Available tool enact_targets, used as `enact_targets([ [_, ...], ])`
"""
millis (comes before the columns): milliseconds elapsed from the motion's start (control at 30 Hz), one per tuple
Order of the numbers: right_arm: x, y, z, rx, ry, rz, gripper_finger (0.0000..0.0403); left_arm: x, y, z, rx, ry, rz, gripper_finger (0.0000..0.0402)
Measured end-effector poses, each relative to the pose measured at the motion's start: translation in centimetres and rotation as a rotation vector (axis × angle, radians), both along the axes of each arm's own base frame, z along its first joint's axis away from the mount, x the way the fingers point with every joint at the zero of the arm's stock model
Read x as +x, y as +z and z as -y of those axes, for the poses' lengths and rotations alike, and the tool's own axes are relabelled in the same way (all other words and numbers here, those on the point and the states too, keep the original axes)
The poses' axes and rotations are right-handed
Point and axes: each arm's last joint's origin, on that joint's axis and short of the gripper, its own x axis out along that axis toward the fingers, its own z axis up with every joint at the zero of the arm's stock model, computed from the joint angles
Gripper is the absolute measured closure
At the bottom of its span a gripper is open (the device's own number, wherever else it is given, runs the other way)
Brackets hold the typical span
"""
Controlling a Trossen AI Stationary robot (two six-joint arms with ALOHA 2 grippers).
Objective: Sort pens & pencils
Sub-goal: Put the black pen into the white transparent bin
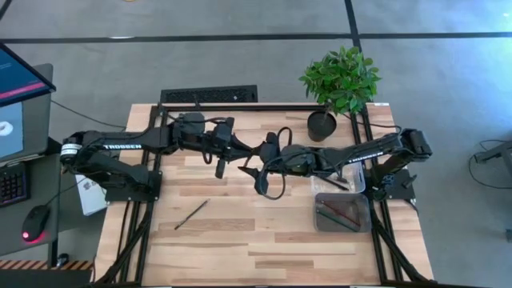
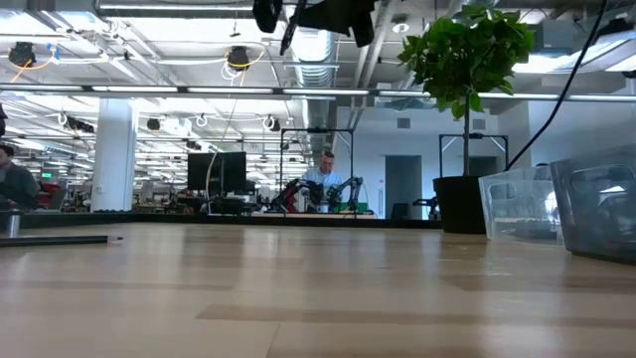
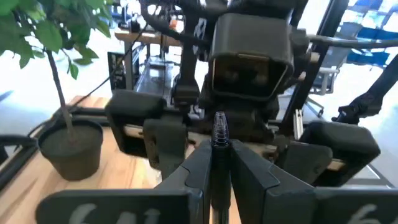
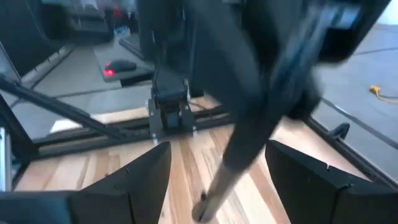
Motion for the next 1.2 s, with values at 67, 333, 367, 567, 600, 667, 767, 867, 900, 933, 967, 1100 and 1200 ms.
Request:
enact_targets([
  [67, -0.13, -0.12, 0.02, 0.001, 0.000, -0.021, 0.0118, -0.01, 0.02, 0.00, 0.013, -0.002, 0.003, 0.0368],
  [333, -0.39, -0.14, 0.05, 0.017, -0.005, -0.041, 0.0173, -0.22, 0.47, 0.03, 0.048, -0.006, 0.036, 0.0368],
  [367, -0.39, -0.14, 0.05, 0.017, -0.005, -0.041, 0.0185, -0.22, 0.48, 0.03, 0.048, -0.006, 0.037, 0.0368],
  [567, -0.39, -0.16, 0.08, 0.010, -0.004, -0.045, 0.0267, -0.20, 0.68, 0.03, 0.051, -0.006, 0.058, 0.0368],
  [600, -0.39, -0.16, 0.08, 0.009, -0.003, -0.045, 0.0281, -0.20, 0.68, 0.03, 0.051, -0.006, 0.059, 0.0368],
  [667, -0.39, -0.16, 0.11, 0.009, -0.004, -0.045, 0.0309, -0.20, 0.67, 0.02, 0.051, -0.007, 0.057, 0.0368],
  [767, -0.39, -0.16, 0.15, -0.003, -0.001, -0.048, 0.0341, -0.20, 0.66, 0.06, 0.055, -0.009, 0.057, 0.0368],
  [867, -0.39, -0.16, 0.15, -0.005, -0.003, -0.048, 0.0344, -0.20, 0.65, 0.05, 0.053, -0.008, 0.056, 0.0362],
  [900, -0.39, -0.16, 0.15, -0.006, -0.003, -0.048, 0.0344, -0.20, 0.65, 0.05, 0.052, -0.009, 0.056, 0.0359],
  [933, -0.39, -0.16, 0.15, -0.006, -0.003, -0.048, 0.0344, -0.20, 0.65, 0.05, 0.050, -0.009, 0.055, 0.0356],
  [967, -0.39, -0.17, 0.15, -0.006, -0.003, -0.048, 0.0344, -0.20, 0.65, 0.05, 0.049, -0.009, 0.055, 0.0353],
  [1100, -0.42, -0.27, 0.15, 0.007, -0.006, -0.057, 0.0342, -0.20, 0.62, 0.05, 0.063, -0.010, 0.054, 0.0346],
  [1200, -0.48, -0.47, 0.12, 0.010, -0.004, -0.077, 0.0342, -0.19, 0.64, 0.19, 0.111, -0.040, 0.064, 0.0345],
])
